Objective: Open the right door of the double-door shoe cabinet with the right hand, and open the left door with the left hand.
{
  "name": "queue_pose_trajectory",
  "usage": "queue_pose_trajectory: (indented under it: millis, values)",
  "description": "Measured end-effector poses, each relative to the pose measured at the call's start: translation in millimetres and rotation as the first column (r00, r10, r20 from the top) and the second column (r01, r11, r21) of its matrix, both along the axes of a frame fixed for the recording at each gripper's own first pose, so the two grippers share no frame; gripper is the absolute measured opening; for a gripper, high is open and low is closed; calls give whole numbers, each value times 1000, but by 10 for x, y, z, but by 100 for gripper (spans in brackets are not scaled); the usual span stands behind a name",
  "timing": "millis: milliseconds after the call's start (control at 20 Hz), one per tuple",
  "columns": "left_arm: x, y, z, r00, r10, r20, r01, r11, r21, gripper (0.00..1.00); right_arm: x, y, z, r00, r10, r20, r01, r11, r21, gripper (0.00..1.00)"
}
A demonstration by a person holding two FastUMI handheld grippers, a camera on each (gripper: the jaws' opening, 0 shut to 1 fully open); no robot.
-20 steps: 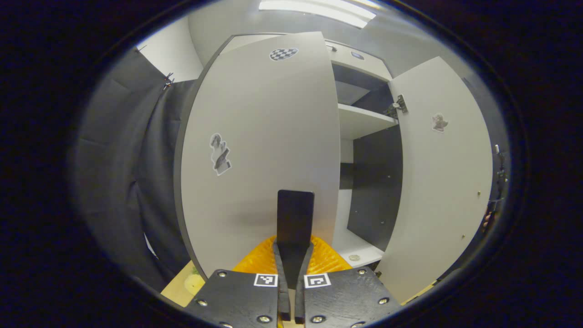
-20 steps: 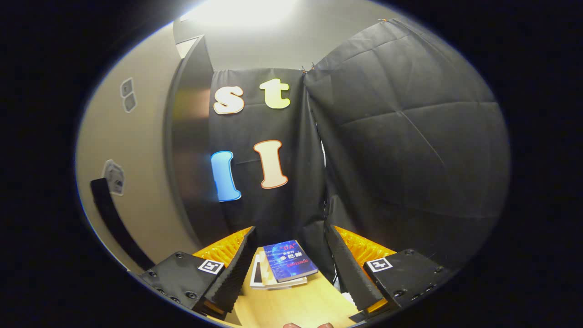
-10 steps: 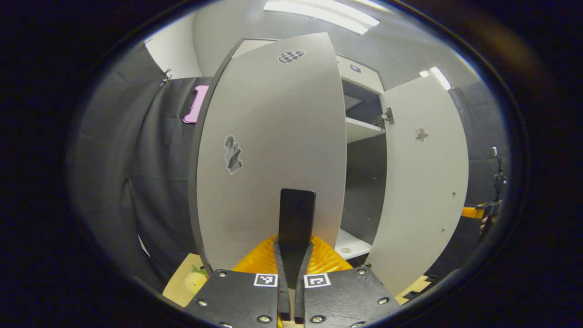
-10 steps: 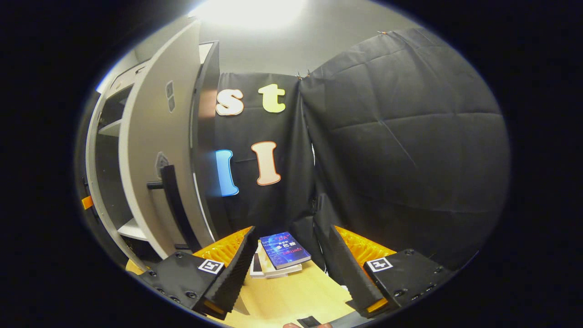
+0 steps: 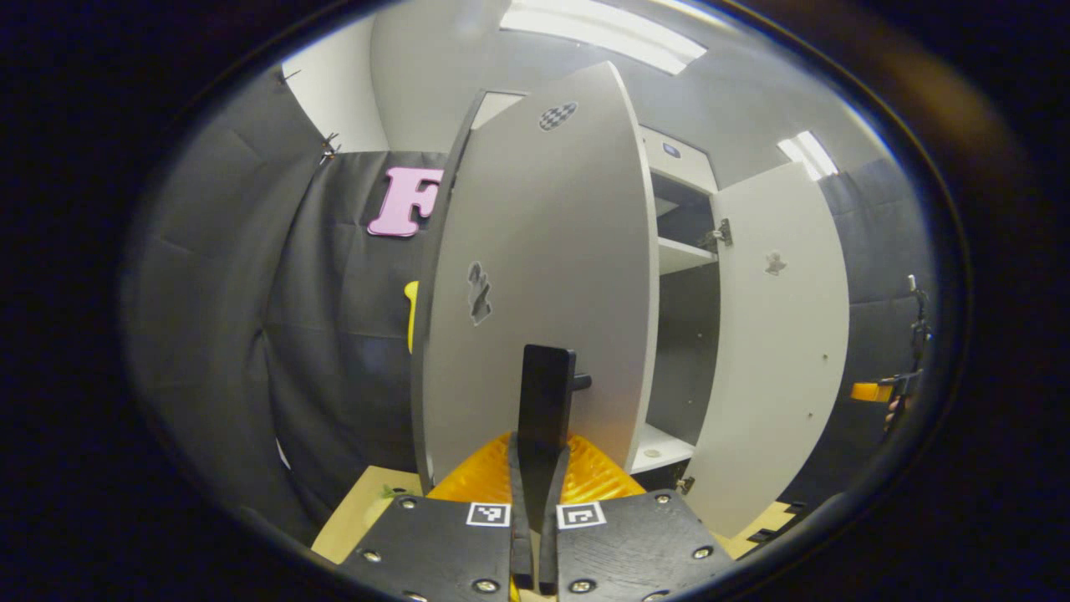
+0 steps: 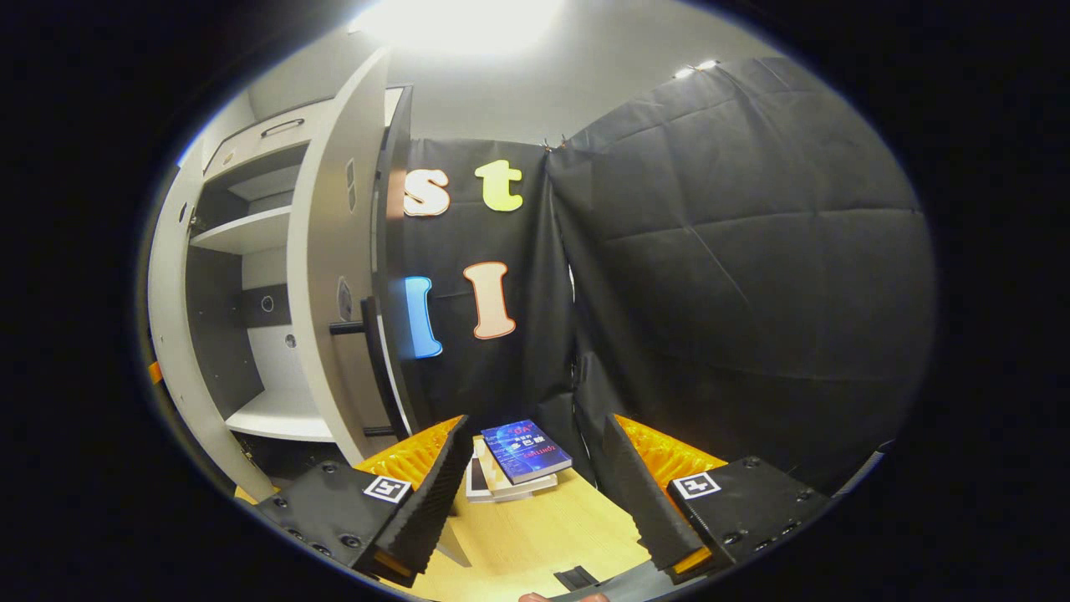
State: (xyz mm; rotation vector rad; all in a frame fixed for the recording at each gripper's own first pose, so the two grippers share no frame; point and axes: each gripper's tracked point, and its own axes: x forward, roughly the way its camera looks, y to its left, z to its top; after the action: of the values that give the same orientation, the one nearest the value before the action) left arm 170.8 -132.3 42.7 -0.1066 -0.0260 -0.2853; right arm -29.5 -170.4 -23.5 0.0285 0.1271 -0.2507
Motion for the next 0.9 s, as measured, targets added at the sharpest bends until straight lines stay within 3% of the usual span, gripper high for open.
queue_pose_trajectory:
  millis: [400, 500, 550, 750, 900]
  values:
    - [-92, 489, 22, 998, 65, 18, -65, 997, 30, 5, -112, 132, 7, 1000, 27, 6, -27, 999, 33, 92]
    - [-105, 552, 18, 998, 64, 19, -65, 997, 35, 5, -149, 130, 25, 1000, 26, 4, -26, 999, 31, 92]
    - [-106, 599, 16, 998, 56, 21, -56, 998, 34, 4, -168, 127, 13, 1000, 25, -2, -24, 999, 25, 98]
    - [-77, 891, 35, 999, 45, 27, -47, 997, 53, 4, -240, 236, 67, 999, 45, -5, -45, 997, 56, 98]
    - [12, 1296, -67, 989, 148, 19, -149, 983, 111, 2, -195, 229, 86, 997, 78, -15, -77, 996, 35, 98]
